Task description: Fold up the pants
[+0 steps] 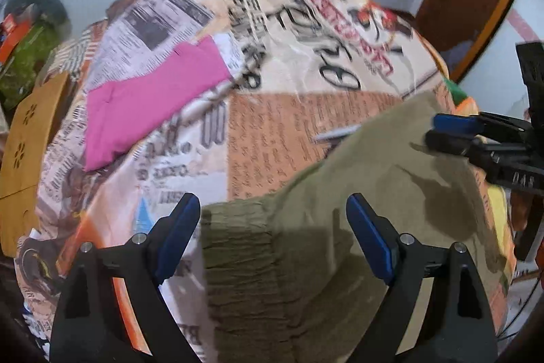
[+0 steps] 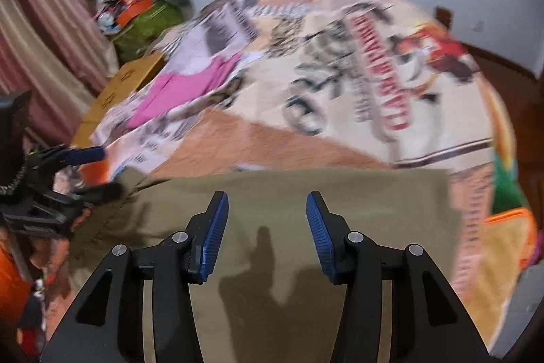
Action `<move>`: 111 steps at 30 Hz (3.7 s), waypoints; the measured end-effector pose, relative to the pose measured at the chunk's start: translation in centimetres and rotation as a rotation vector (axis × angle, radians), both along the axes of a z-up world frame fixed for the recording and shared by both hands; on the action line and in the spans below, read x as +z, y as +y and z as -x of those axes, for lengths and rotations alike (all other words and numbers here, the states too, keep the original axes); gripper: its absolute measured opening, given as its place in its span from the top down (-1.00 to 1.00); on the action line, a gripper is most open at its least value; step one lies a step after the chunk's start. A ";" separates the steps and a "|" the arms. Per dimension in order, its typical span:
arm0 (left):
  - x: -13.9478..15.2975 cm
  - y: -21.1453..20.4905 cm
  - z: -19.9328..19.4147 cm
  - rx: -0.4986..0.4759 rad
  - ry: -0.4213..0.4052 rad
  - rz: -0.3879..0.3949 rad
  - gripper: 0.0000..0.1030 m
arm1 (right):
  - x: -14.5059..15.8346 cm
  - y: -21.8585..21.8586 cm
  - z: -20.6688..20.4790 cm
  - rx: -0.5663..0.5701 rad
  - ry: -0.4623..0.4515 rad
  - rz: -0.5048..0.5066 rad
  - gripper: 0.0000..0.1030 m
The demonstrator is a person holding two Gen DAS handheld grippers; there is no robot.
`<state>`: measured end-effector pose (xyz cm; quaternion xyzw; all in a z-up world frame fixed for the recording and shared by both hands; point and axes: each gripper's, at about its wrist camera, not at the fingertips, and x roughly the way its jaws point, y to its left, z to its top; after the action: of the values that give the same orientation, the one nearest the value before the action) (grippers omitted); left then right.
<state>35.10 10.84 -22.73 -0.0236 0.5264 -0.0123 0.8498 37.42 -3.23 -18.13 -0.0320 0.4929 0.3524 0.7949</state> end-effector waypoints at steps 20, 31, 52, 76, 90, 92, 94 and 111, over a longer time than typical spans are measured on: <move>-3.0 0.1 3.9 -0.007 0.077 -0.034 -0.72 | -5.1 -0.5 6.2 0.096 0.106 0.115 0.14; -1.5 -1.2 9.6 -0.003 0.053 -0.045 -0.72 | -3.8 -4.7 11.3 -0.005 0.063 0.088 0.14; 2.9 0.5 16.3 0.107 -0.077 0.037 -0.72 | -2.0 -7.4 15.2 -0.143 0.051 0.052 0.14; -1.4 -0.2 16.9 0.155 0.036 0.460 -0.72 | -3.5 -1.3 15.6 0.007 -0.016 0.078 0.12; -2.1 1.6 12.8 0.296 0.066 0.565 -0.43 | -3.8 -1.6 15.9 0.025 -0.008 0.045 0.11; -2.1 1.7 12.5 0.308 0.053 0.501 0.19 | -3.8 -1.7 15.8 0.024 -0.007 0.042 0.11; -2.5 1.8 12.5 0.312 0.047 0.484 0.23 | -3.8 -1.8 15.9 0.023 -0.006 0.039 0.11; 2.0 0.7 18.0 0.250 -0.129 0.076 0.36 | -2.8 -4.1 17.8 -0.029 0.035 -0.007 0.12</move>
<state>17.15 11.55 -20.70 -0.1202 0.4629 0.0723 0.8752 19.60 -7.34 -20.92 -0.0157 0.5058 0.3431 0.7914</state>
